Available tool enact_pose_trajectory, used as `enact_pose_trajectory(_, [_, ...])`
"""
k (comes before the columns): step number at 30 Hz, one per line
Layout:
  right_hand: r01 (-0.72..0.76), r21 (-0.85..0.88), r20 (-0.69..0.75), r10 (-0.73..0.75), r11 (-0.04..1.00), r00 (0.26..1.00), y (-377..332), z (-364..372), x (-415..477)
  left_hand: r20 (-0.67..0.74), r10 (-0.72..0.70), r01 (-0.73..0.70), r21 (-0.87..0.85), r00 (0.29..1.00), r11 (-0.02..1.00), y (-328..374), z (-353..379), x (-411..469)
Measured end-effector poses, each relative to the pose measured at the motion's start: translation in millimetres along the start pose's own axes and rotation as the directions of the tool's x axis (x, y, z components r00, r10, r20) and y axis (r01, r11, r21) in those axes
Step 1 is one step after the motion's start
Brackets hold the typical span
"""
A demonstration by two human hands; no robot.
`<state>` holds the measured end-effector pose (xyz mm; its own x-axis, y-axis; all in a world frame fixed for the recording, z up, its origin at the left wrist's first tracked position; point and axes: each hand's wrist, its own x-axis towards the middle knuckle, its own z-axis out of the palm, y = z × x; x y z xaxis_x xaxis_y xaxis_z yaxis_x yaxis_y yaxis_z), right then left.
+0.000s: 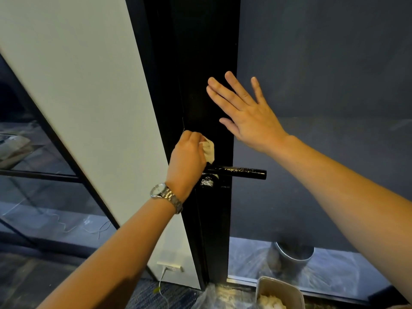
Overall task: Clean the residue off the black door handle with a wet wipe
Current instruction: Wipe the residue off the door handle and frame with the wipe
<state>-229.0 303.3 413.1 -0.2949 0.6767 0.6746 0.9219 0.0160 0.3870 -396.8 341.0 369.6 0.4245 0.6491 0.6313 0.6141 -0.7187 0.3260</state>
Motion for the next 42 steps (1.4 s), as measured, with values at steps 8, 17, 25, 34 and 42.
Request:
enact_pose_trajectory(8, [-0.011,0.038,0.024,0.010,0.999,1.000,-0.2,-4.5,-0.9,-0.024,-0.050,0.046,-0.133,0.998,0.990,19.9,12.3,-3.9])
enact_pose_trajectory(17, [-0.152,0.304,0.128,0.118,0.940,0.985,-28.2,-8.9,-35.0,0.091,-0.451,0.453,-0.339,0.888,0.825,15.1,10.8,-7.4])
enact_pose_trajectory(25, [-0.500,0.309,0.628,0.222,0.809,0.746,-67.1,-27.6,-60.7,0.178,-0.351,0.392,-0.329,0.919,0.859,0.9,-7.9,-22.2])
enact_pose_trajectory(34, [-0.596,0.247,0.655,0.321,0.764,0.684,-68.6,-28.9,-54.6,0.050,-0.136,0.144,-0.230,0.989,0.962,7.5,-4.3,-17.4])
enact_pose_trajectory(42, [-0.662,0.219,0.663,0.389,0.716,0.640,-71.0,-29.3,-49.0,0.002,-0.037,0.037,-0.141,0.999,0.989,6.1,0.9,-4.9])
